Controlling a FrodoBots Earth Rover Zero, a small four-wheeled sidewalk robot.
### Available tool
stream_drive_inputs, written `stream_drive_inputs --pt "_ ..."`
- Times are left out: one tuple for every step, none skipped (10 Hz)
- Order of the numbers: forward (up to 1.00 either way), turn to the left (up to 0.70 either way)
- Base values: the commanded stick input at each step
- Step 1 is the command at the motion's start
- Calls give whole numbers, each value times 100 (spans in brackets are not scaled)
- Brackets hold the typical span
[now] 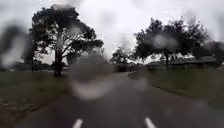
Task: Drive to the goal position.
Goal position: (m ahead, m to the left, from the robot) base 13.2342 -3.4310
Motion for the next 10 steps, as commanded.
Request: stream_drive_inputs --pt "70 0" --pt "70 0" --pt "70 0" --pt "70 0" --pt "70 0" --pt "70 0" --pt "70 0" --pt "70 0" --pt "70 0" --pt "70 0"
